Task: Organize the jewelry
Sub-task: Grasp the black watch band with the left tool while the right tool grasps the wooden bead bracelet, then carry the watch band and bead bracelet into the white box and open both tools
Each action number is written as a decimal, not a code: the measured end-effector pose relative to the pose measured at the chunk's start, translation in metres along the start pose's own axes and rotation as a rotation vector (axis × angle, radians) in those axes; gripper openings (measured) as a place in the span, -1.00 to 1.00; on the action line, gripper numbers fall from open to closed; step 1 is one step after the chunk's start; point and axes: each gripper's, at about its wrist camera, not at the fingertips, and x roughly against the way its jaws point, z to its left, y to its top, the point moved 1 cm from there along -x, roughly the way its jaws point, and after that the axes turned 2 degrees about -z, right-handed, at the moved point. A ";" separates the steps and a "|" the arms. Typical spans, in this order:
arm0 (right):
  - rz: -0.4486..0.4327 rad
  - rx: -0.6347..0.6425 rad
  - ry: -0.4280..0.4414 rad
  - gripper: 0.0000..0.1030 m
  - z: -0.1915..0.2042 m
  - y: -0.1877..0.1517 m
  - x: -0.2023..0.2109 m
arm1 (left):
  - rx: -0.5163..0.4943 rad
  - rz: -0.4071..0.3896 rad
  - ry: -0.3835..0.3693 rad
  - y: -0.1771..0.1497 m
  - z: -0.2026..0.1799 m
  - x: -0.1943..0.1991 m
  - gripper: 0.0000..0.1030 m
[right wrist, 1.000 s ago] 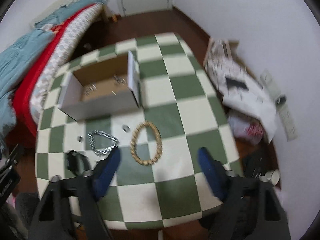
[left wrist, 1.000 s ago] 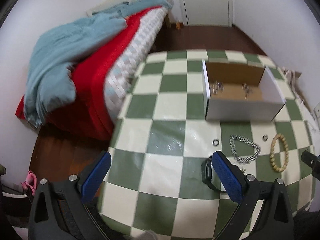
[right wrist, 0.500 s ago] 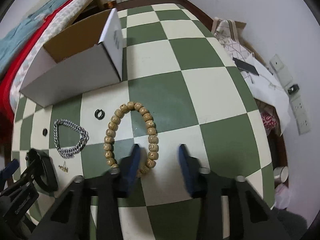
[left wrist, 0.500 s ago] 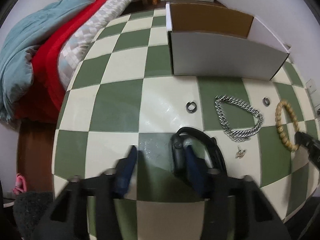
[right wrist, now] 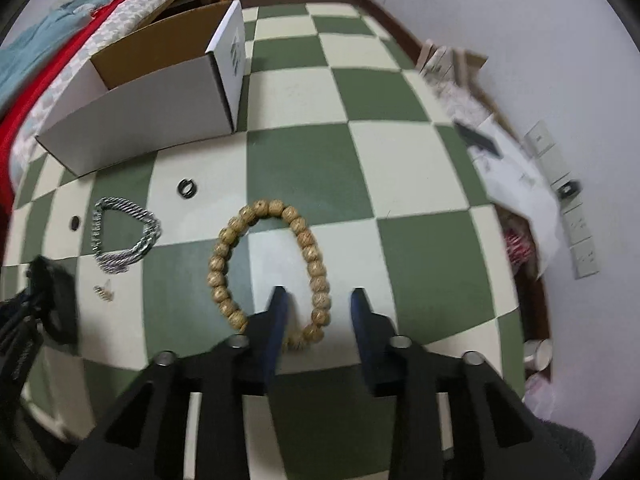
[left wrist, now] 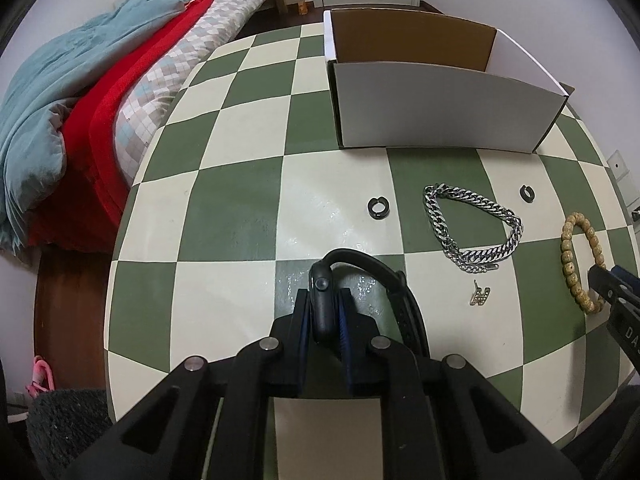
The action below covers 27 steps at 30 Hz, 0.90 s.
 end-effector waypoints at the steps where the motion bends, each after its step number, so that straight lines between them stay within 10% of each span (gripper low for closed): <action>1: -0.006 0.003 -0.005 -0.29 0.001 0.000 0.000 | -0.002 0.000 0.002 0.000 0.000 0.000 -0.80; 8: -0.028 0.070 -0.008 -0.82 0.017 -0.001 0.002 | -0.002 -0.001 0.002 0.000 -0.001 0.000 -0.81; 27: -0.159 0.017 0.064 -0.82 0.011 0.016 0.057 | 0.027 -0.124 -0.044 0.034 0.004 0.058 -0.81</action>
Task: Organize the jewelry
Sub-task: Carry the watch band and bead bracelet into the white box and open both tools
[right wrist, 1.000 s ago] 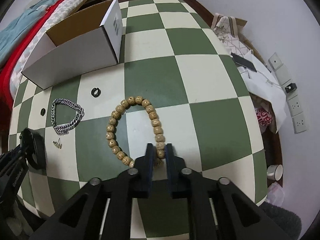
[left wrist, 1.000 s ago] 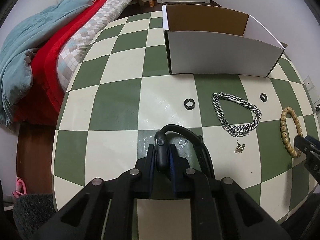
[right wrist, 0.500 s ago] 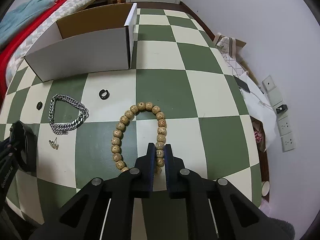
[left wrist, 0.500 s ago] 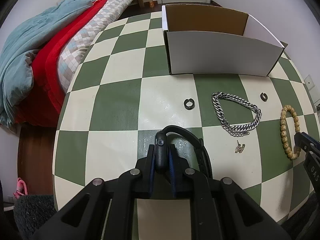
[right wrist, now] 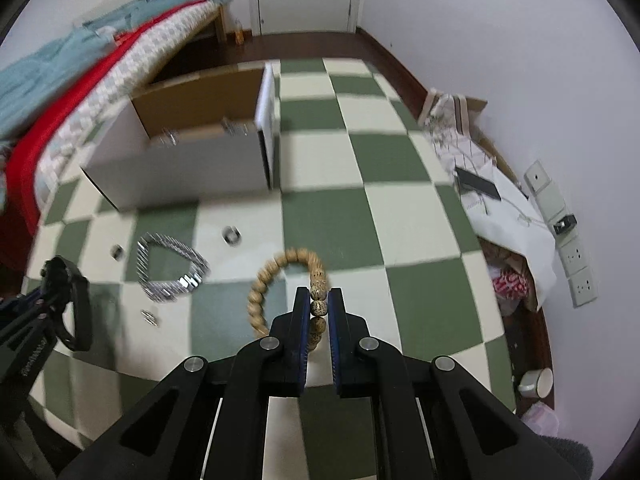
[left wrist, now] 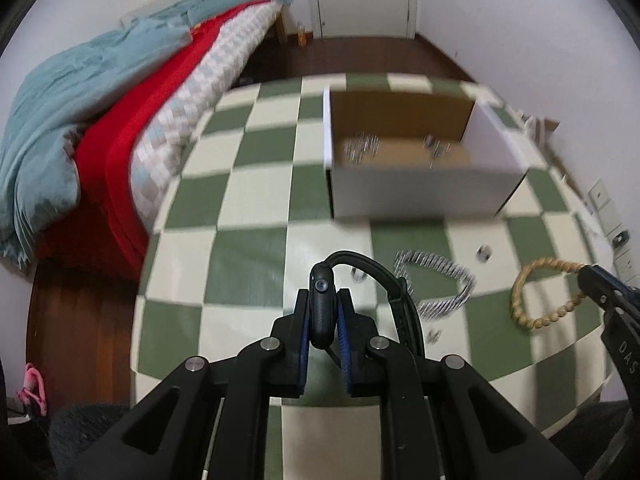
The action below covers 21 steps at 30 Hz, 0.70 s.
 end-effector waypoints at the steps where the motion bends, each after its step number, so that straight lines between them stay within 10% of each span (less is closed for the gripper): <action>1: -0.014 -0.001 0.010 -0.82 0.001 0.006 0.007 | 0.002 -0.016 -0.008 0.008 0.000 0.007 -0.82; 13: -0.140 -0.007 0.174 -0.82 0.023 0.099 0.072 | 0.005 -0.124 -0.081 0.098 0.007 0.048 -0.82; 21: -0.090 -0.001 0.302 -0.82 0.040 0.161 0.052 | 0.008 0.000 -0.191 0.154 0.010 0.001 -0.81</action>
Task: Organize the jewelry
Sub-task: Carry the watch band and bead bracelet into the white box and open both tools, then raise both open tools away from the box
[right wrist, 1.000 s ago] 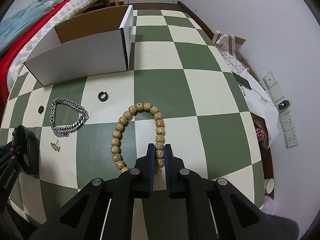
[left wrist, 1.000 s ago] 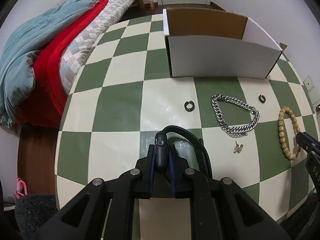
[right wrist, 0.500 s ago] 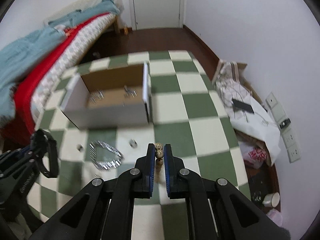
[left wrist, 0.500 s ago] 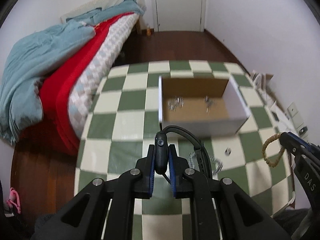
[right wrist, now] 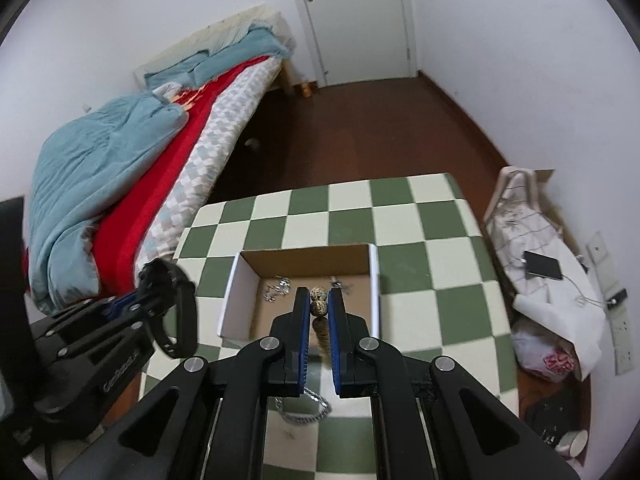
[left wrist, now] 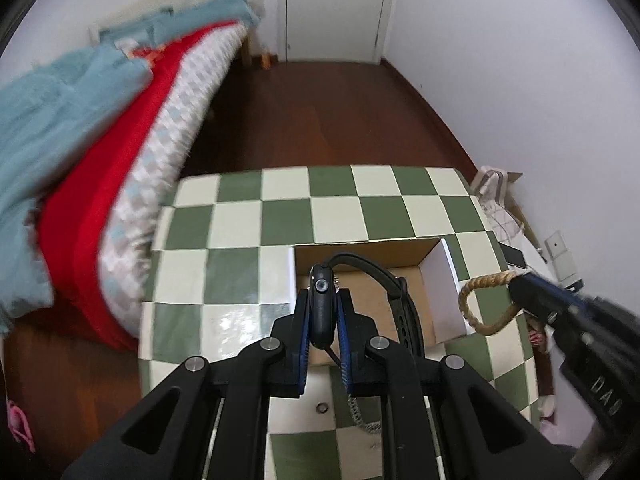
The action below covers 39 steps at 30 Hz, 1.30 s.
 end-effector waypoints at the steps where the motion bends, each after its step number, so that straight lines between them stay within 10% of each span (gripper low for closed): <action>1: 0.017 0.001 0.004 -0.82 0.000 0.003 -0.007 | 0.005 0.021 -0.012 0.003 0.001 -0.007 -0.81; 14: 0.235 -0.052 0.065 -0.82 -0.012 0.008 -0.103 | 0.015 0.250 -0.063 0.004 0.006 -0.094 -0.81; 24: 0.343 -0.105 0.053 -0.80 -0.021 0.002 -0.129 | 0.075 0.258 -0.023 0.007 0.018 -0.096 -0.65; 26: 0.346 -0.097 0.011 -0.76 -0.027 0.000 -0.127 | 0.075 0.226 -0.002 0.009 0.019 -0.087 -0.37; 28: 0.329 -0.082 -0.017 -0.50 -0.029 -0.002 -0.120 | 0.070 0.195 0.024 0.013 0.019 -0.081 0.23; 30: 0.313 -0.064 -0.038 0.03 -0.030 -0.001 -0.112 | 0.074 0.158 0.038 0.014 0.021 -0.072 0.41; 34: 0.276 0.002 -0.131 0.12 -0.028 -0.002 -0.099 | 0.042 0.076 0.147 0.011 0.023 -0.052 0.99; 39: 0.284 0.068 -0.228 0.88 -0.026 -0.014 -0.094 | 0.024 0.039 0.212 -0.002 0.025 -0.040 1.00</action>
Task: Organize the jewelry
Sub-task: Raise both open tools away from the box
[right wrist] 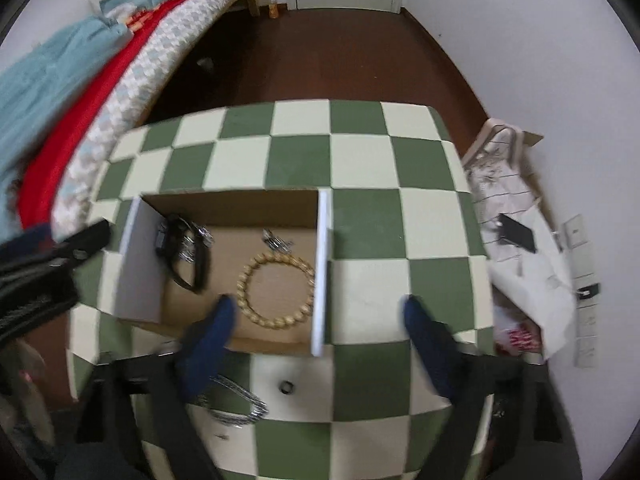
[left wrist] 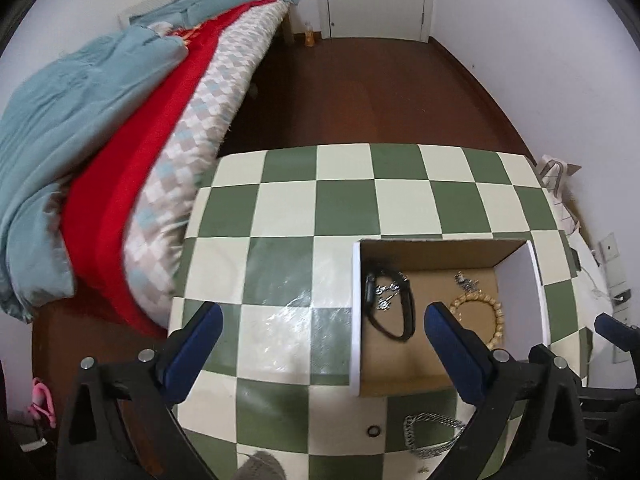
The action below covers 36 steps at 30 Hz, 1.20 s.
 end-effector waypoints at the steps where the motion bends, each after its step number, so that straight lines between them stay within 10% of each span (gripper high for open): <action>1: 0.003 0.003 -0.004 0.88 0.000 -0.002 -0.001 | 0.000 -0.006 0.005 -0.003 0.001 0.002 1.00; 36: -0.306 -0.050 -0.067 1.00 -0.008 -0.070 0.137 | 0.029 -0.309 0.034 -0.074 0.012 0.153 1.00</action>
